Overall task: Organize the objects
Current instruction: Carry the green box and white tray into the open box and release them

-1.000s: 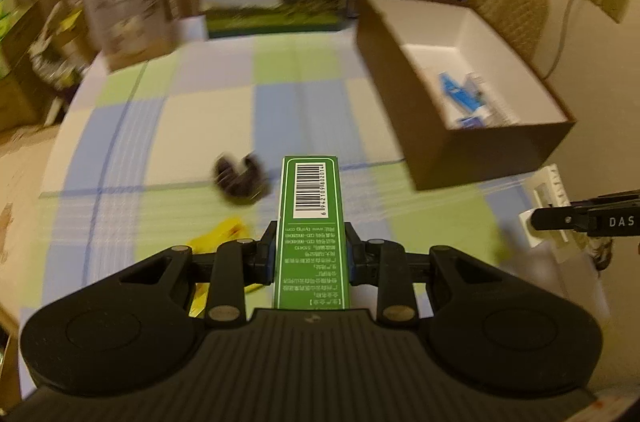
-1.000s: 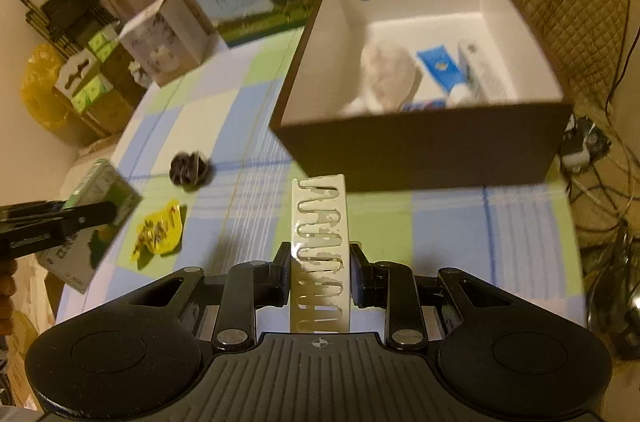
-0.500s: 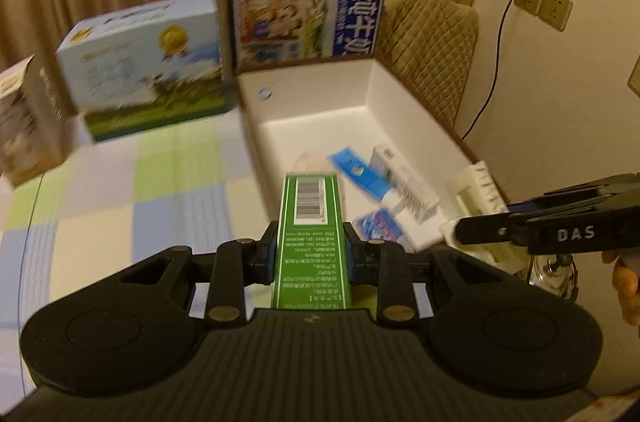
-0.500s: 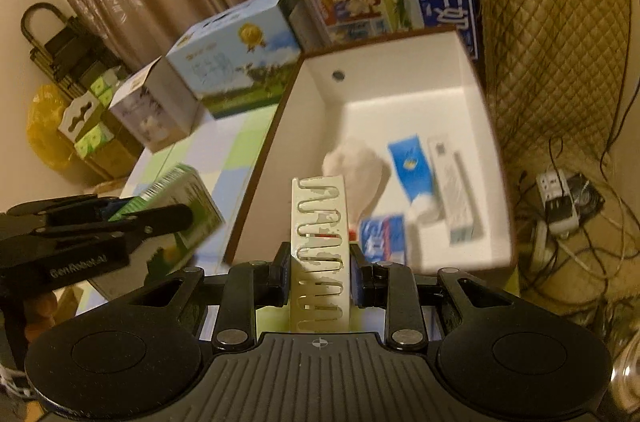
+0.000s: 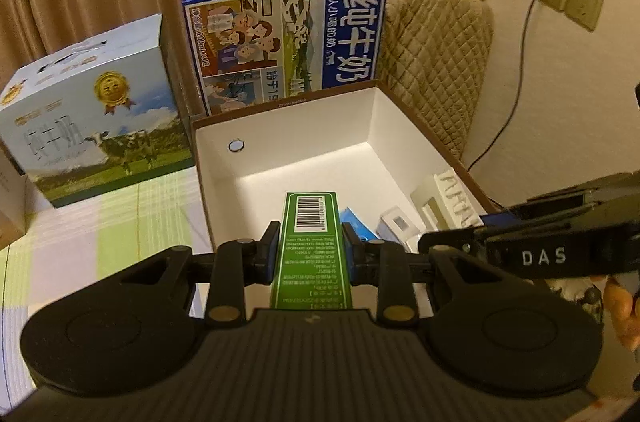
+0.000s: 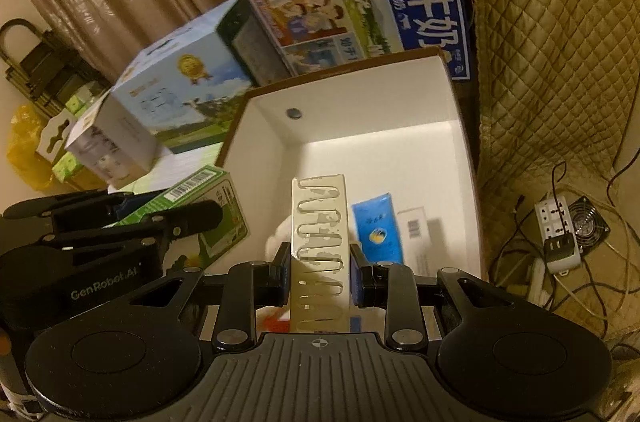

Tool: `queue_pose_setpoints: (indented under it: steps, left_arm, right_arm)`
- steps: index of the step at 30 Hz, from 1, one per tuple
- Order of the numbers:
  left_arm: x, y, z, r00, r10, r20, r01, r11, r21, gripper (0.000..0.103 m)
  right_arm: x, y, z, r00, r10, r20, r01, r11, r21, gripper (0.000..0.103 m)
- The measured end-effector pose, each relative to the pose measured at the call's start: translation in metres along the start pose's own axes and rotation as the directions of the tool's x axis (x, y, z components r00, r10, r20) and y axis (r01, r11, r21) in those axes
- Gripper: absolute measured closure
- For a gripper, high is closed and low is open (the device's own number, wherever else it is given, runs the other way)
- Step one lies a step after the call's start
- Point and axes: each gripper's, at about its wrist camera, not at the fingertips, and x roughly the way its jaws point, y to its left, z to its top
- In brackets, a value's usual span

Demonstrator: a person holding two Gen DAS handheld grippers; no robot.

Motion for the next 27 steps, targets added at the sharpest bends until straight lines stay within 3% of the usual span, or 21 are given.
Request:
queue_pose_setpoints:
  steps: [11,21,27]
  left_arm:
    - [0.08,0.016,0.04,0.998,0.048,-0.045,-0.048,0.999,0.002,0.078]
    - [0.118,0.023,0.058,0.999,0.047,-0.018,-0.048,0.999,-0.006,0.077]
    - [0.125,0.029,0.057,0.998,0.06,-0.03,-0.06,0.998,-0.003,0.068]
  right_arm:
    - [0.05,-0.029,0.038,0.998,-0.041,-0.038,0.042,0.998,0.044,0.078]
    - [0.074,-0.035,0.062,0.996,-0.076,-0.035,0.078,0.996,0.039,0.078]
    - [0.082,-0.036,0.066,0.995,-0.09,-0.039,0.091,0.995,0.036,0.078]
